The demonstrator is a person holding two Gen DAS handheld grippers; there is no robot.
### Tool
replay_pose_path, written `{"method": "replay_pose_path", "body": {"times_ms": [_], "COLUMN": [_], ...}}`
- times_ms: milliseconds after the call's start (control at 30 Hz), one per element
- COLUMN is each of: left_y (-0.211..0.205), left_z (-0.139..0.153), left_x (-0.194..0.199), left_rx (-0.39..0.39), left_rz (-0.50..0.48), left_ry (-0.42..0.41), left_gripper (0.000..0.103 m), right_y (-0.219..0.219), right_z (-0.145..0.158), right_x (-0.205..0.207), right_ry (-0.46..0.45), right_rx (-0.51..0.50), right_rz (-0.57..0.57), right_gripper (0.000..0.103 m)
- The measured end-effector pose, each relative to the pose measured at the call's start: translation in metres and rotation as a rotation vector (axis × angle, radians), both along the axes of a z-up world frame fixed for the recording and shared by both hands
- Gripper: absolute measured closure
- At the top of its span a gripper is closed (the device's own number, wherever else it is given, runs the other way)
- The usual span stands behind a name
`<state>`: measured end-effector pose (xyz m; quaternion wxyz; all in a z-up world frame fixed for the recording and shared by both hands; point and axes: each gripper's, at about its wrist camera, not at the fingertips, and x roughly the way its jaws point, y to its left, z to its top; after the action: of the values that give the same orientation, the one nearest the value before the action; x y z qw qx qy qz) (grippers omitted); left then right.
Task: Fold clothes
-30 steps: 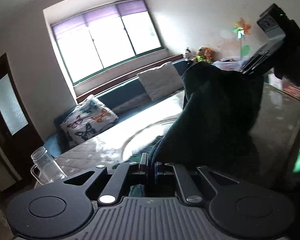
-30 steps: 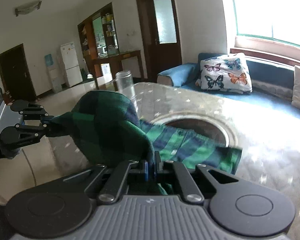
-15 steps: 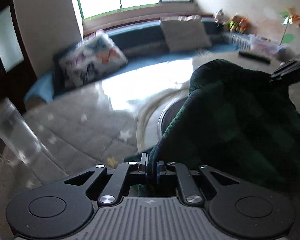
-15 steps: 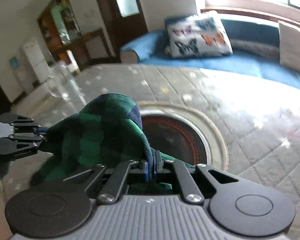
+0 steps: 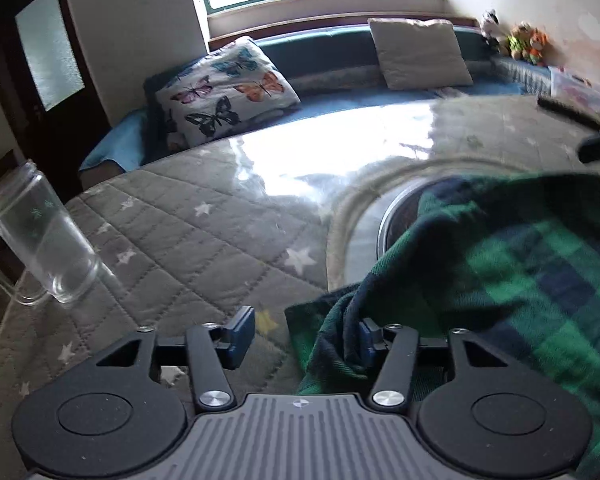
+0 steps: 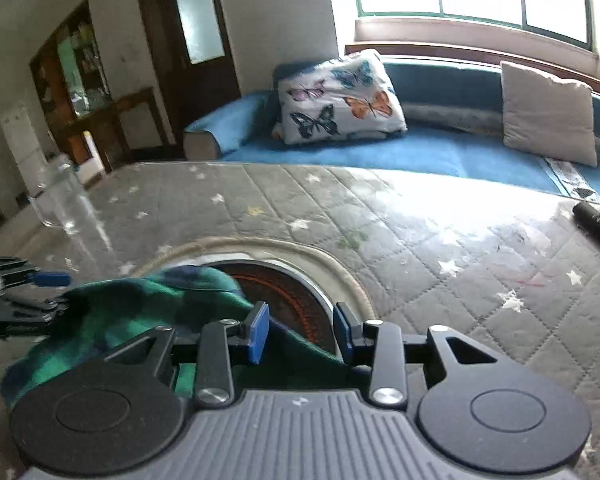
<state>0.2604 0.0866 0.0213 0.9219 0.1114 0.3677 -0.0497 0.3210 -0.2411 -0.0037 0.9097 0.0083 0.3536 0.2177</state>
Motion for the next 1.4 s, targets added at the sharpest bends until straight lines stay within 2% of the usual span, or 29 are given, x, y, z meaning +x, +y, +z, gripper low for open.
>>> {"method": "replay_pose_path", "body": {"times_ms": [100, 267, 333, 367, 500, 667, 800, 1000, 1200, 1400], "left_y": [0.0, 0.006, 0.004, 0.001, -0.016, -0.041, -0.051, -0.051, -0.05, -0.053], "left_z": [0.01, 0.027, 0.03, 0.031, 0.025, 0.005, -0.014, -0.019, -0.012, -0.004], "left_x": [0.002, 0.002, -0.002, -0.003, 0.005, 0.029, 0.053, 0.063, 0.045, 0.007], "left_rx": [0.009, -0.023, -0.055, -0.074, -0.158, -0.205, -0.223, -0.24, -0.224, -0.201], "left_rz": [0.017, 0.059, 0.029, 0.007, -0.075, -0.132, -0.116, -0.082, -0.092, -0.127], "left_ry": [-0.038, -0.073, -0.072, -0.065, -0.01, 0.059, 0.114, 0.107, 0.088, 0.072], "left_gripper": [0.033, 0.035, 0.052, 0.066, 0.083, 0.083, 0.083, 0.081, 0.081, 0.081], "right_y": [0.01, 0.038, 0.047, 0.051, 0.06, 0.063, 0.066, 0.076, 0.093, 0.114], "right_z": [0.0, -0.014, -0.021, -0.025, -0.041, -0.052, -0.052, -0.043, -0.03, -0.028], "right_x": [-0.01, -0.007, -0.001, 0.002, 0.019, 0.032, 0.036, 0.031, 0.001, -0.044], "right_ry": [0.025, 0.086, 0.102, 0.109, 0.142, 0.15, 0.146, 0.093, 0.087, 0.068], "right_rx": [0.01, 0.018, 0.019, 0.02, 0.017, 0.014, 0.002, -0.071, -0.088, -0.161], "right_rz": [0.07, 0.148, 0.148, 0.147, 0.113, 0.083, 0.08, 0.107, 0.228, 0.348], "right_gripper": [0.068, 0.069, 0.07, 0.071, 0.076, 0.082, 0.082, 0.081, 0.08, 0.076]}}
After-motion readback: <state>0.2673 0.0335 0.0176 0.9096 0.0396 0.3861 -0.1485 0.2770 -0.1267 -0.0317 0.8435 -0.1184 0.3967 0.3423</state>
